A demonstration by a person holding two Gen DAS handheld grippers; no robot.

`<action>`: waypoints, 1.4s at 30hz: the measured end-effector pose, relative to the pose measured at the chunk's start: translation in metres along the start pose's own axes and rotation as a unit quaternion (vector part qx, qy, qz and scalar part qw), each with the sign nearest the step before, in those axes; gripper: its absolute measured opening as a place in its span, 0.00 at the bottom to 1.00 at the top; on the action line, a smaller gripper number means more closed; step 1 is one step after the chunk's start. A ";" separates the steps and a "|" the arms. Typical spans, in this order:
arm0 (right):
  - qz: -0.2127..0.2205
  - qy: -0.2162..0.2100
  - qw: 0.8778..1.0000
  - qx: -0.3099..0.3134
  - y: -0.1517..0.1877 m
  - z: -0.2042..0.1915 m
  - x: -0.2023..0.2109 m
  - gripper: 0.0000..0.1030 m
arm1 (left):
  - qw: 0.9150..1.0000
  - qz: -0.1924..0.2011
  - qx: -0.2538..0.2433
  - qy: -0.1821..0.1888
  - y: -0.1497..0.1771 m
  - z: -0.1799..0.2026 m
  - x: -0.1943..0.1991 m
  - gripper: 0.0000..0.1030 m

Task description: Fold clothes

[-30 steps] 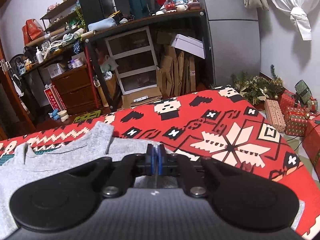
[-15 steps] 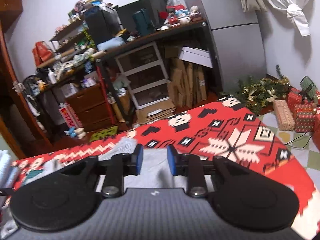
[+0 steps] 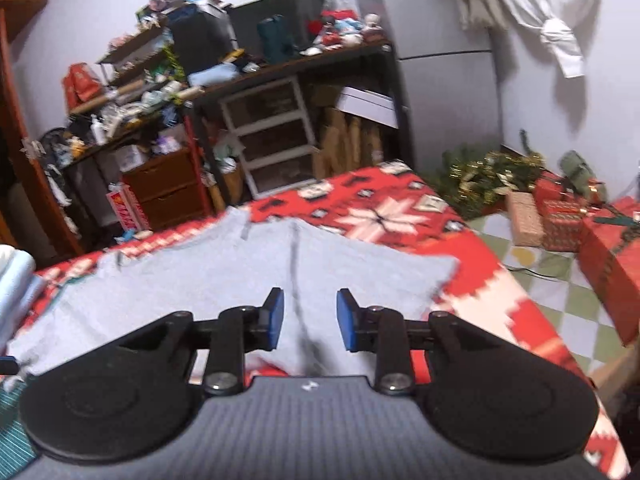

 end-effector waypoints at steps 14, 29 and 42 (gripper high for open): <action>-0.037 0.020 0.999 0.018 0.027 -0.005 -0.024 0.09 | 1.000 0.013 -0.014 -0.010 0.009 -0.009 0.006 0.07; -0.021 0.023 0.997 0.064 0.016 -0.023 -0.001 0.11 | 0.999 0.005 -0.027 -0.021 0.013 -0.005 0.015 0.16; -0.056 -0.105 0.973 0.200 0.048 -0.163 -0.025 0.12 | 0.997 0.052 -0.054 -0.001 -0.007 0.044 0.020 0.36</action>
Point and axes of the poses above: each gripper's, at about its wrist camera, not at the fingertips, and x roughly against the way its jaws point, z to its right, y to its underside, the point moved 4 cm from there along -x, roughly the way its jaws point, and after that the axes turned 2 degrees about -x, right-handed, at the moved point
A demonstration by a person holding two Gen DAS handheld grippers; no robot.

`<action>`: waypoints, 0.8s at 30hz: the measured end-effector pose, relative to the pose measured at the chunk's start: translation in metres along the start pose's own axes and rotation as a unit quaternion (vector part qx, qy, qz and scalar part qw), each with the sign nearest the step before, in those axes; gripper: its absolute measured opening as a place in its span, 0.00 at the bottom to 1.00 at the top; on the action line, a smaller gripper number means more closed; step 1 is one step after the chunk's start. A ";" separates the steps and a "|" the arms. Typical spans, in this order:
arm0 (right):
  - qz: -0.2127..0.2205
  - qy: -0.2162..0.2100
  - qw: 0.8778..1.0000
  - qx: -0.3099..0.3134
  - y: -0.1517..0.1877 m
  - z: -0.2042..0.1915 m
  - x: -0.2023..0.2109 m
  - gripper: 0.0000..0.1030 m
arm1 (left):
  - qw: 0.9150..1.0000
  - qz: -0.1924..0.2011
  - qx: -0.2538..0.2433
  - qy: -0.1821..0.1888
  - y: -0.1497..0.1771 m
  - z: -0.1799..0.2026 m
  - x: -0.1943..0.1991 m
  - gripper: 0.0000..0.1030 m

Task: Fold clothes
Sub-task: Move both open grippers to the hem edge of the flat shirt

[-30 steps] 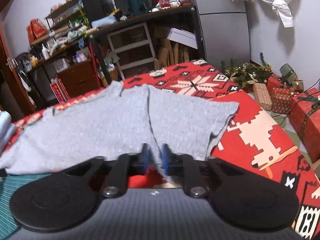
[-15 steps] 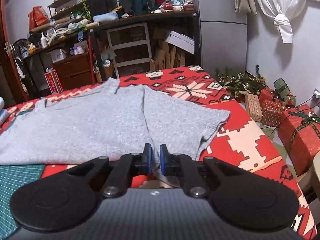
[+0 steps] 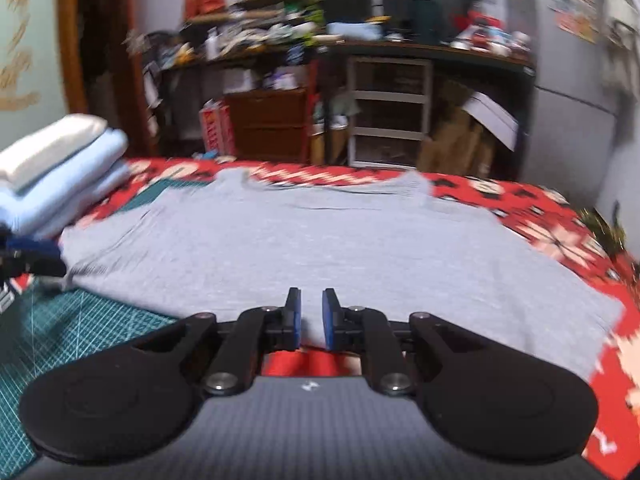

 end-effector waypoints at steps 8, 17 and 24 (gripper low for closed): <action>-0.044 -0.008 0.999 -0.006 0.010 0.003 -0.018 0.12 | 0.999 -0.025 -0.023 0.016 -0.002 0.026 -0.044 0.36; -0.035 -0.010 0.996 -0.080 0.023 0.040 0.057 0.13 | 1.000 -0.020 0.001 0.023 0.000 0.014 -0.027 0.36; -0.017 0.027 0.996 -0.084 0.017 0.037 0.102 0.14 | 0.998 0.002 0.009 0.054 -0.014 0.035 -0.025 0.35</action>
Point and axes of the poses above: each gripper's, at about its wrist camera, not at the fingertips, and x roughly against the way its jaws point, z to its right, y to its underside, the point moved 4 cm from there along -x, roughly the way its jaws point, and after that the axes turned 2 degrees about -x, right-handed, at the moved point
